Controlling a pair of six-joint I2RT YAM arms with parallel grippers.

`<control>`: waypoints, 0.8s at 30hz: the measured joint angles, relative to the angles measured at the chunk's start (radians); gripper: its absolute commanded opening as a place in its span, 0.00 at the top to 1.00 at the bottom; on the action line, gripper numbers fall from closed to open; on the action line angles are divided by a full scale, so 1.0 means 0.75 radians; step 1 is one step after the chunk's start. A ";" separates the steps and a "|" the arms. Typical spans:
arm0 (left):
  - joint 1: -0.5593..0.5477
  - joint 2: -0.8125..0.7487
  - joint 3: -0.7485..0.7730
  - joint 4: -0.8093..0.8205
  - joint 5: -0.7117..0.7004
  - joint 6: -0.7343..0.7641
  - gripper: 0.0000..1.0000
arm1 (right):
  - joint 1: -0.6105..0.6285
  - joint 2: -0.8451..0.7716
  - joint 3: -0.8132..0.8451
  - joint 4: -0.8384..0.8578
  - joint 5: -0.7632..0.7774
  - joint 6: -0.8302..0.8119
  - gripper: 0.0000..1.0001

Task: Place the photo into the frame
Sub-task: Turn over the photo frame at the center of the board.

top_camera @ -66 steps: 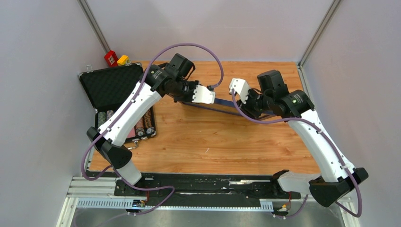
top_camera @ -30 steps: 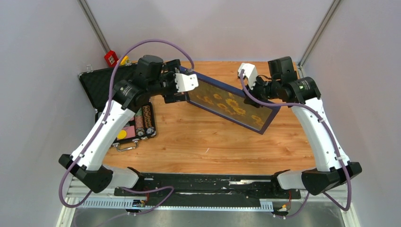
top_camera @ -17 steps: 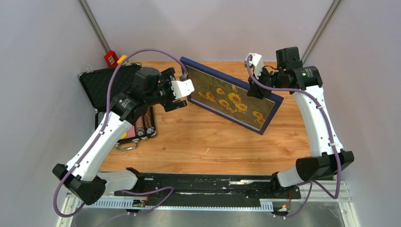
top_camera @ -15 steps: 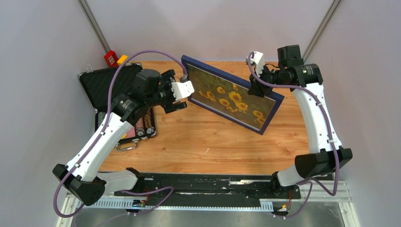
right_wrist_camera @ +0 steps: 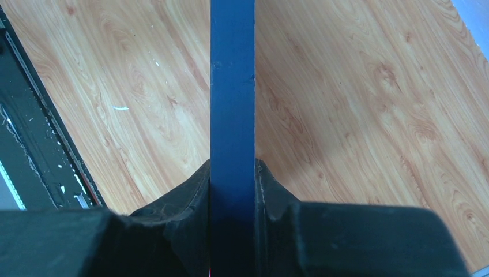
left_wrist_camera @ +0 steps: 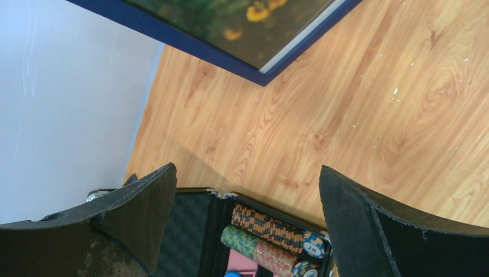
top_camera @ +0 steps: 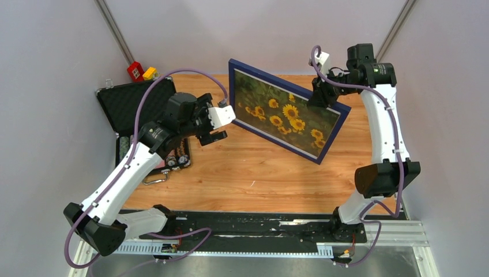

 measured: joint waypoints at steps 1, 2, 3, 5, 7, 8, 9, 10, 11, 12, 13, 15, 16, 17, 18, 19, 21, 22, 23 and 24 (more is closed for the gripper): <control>0.001 -0.002 -0.006 0.002 0.000 -0.002 0.00 | -0.006 0.013 0.014 -0.008 -0.005 -0.004 1.00; 0.001 -0.002 -0.012 0.003 -0.001 -0.003 0.00 | -0.013 0.027 0.032 -0.018 -0.011 -0.007 1.00; 0.000 -0.002 -0.017 0.003 -0.001 -0.005 0.00 | -0.019 0.040 0.046 -0.025 -0.017 -0.010 1.00; 0.001 -0.002 -0.026 0.004 -0.001 -0.007 0.00 | -0.031 0.067 0.080 -0.048 -0.027 -0.014 1.00; 0.001 -0.002 -0.034 0.006 -0.001 -0.013 0.00 | -0.044 0.094 0.112 -0.066 -0.039 -0.018 1.00; 0.001 -0.002 -0.037 0.007 -0.001 -0.016 0.00 | -0.052 0.103 0.123 -0.070 -0.044 -0.018 1.00; 0.001 -0.002 -0.041 0.008 -0.002 -0.019 0.00 | -0.062 0.115 0.134 -0.074 -0.050 -0.017 1.00; 0.001 -0.002 -0.044 0.010 -0.002 -0.023 0.00 | -0.073 0.126 0.146 -0.075 -0.053 -0.013 1.00; 0.002 -0.002 -0.045 0.011 -0.002 -0.026 0.00 | -0.086 0.138 0.157 -0.073 -0.057 -0.005 1.00; 0.003 -0.002 -0.048 0.017 -0.003 -0.032 0.00 | -0.103 0.151 0.169 -0.071 -0.062 0.004 1.00; 0.004 -0.002 -0.049 0.019 -0.003 -0.035 0.00 | -0.117 0.161 0.175 -0.068 -0.069 0.012 1.00; 0.005 -0.002 -0.050 0.022 -0.004 -0.043 0.00 | -0.151 0.178 0.186 -0.064 -0.085 0.030 1.00; 0.005 -0.002 -0.051 0.024 -0.004 -0.047 0.00 | -0.165 0.185 0.191 -0.063 -0.091 0.038 1.00; 0.005 -0.002 -0.053 0.030 -0.004 -0.052 0.00 | -0.176 0.190 0.193 -0.062 -0.095 0.044 1.00; 0.005 -0.002 -0.057 0.036 -0.004 -0.058 0.00 | -0.187 0.193 0.195 -0.060 -0.100 0.050 1.00; 0.005 -0.002 -0.063 0.040 -0.004 -0.063 0.00 | -0.195 0.196 0.196 -0.060 -0.103 0.056 1.00; 0.005 -0.002 -0.081 0.050 -0.004 -0.071 0.00 | -0.209 0.197 0.196 -0.061 -0.106 0.065 1.00; 0.005 -0.002 -0.089 0.051 -0.004 -0.073 0.00 | -0.212 0.197 0.196 -0.062 -0.105 0.068 1.00; 0.005 -0.002 -0.101 0.053 -0.004 -0.076 0.00 | -0.214 0.197 0.196 -0.062 -0.105 0.070 1.00; 0.005 -0.002 -0.108 0.052 -0.004 -0.077 0.00 | -0.217 0.197 0.196 -0.062 -0.106 0.073 1.00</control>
